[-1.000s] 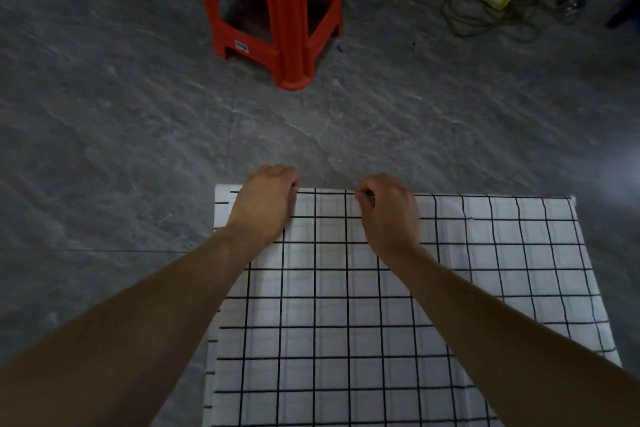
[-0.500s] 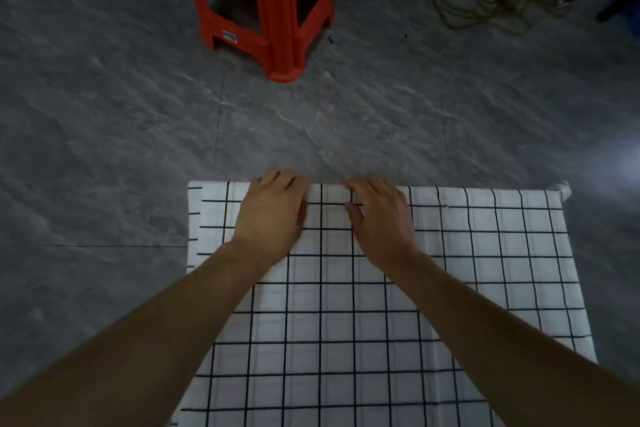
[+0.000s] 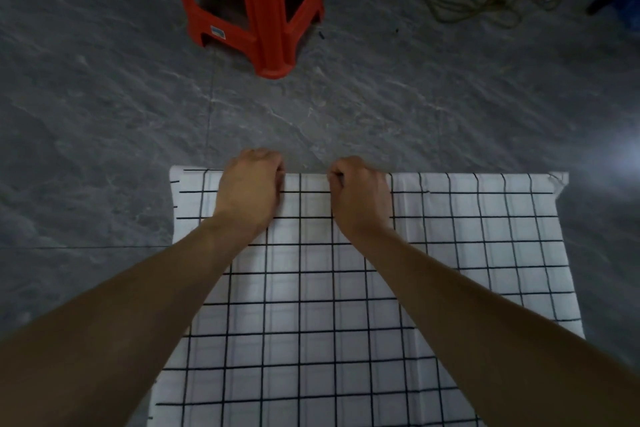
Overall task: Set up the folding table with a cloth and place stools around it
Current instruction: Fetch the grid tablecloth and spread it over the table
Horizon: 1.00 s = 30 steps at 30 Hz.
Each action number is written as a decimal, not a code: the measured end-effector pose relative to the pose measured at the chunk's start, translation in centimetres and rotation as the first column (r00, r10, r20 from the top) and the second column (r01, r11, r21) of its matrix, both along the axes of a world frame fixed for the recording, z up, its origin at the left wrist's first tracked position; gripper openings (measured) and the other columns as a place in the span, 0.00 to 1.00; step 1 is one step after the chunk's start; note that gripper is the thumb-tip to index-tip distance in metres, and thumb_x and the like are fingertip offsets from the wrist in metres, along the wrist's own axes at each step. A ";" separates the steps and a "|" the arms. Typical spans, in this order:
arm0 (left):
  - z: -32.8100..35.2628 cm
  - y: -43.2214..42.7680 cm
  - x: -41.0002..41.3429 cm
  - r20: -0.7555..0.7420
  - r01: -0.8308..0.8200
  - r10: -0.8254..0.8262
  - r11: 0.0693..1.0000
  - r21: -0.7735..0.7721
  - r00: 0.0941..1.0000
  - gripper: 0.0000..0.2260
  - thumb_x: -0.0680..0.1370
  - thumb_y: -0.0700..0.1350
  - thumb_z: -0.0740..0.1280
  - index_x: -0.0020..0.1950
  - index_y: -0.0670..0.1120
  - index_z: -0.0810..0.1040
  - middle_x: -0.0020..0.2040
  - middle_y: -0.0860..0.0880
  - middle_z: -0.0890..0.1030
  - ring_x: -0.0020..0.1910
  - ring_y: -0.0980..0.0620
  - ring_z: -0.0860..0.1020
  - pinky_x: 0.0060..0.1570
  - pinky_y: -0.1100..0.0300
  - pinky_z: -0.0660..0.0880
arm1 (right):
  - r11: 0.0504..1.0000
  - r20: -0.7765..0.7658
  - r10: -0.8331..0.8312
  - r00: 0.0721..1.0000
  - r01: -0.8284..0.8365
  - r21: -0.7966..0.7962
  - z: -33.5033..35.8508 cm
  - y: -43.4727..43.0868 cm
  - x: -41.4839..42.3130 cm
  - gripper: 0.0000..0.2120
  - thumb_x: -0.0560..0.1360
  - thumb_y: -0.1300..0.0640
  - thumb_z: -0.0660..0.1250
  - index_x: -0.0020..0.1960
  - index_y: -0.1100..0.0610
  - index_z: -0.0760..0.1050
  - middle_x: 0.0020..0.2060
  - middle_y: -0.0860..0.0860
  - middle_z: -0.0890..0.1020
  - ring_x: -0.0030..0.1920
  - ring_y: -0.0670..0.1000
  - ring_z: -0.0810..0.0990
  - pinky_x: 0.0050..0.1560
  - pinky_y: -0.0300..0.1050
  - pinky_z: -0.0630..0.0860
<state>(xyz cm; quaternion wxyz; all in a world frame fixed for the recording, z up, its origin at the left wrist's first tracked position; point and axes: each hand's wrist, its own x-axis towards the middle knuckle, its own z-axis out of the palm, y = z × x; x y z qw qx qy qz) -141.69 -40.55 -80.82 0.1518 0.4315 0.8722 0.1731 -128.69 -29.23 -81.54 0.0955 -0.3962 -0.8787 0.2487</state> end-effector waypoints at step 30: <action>0.4 14.4 19.7 -0.036 0.308 -0.317 0.939 -0.152 0.948 0.35 0.74 0.57 0.69 0.77 0.51 0.60 0.77 0.50 0.60 0.74 0.48 0.57 0.72 0.52 0.60 | 0.991 0.361 -0.029 0.932 0.076 -0.115 0.8 18.3 22.8 0.42 0.70 0.35 0.70 0.77 0.48 0.58 0.78 0.57 0.54 0.78 0.61 0.50 0.75 0.63 0.56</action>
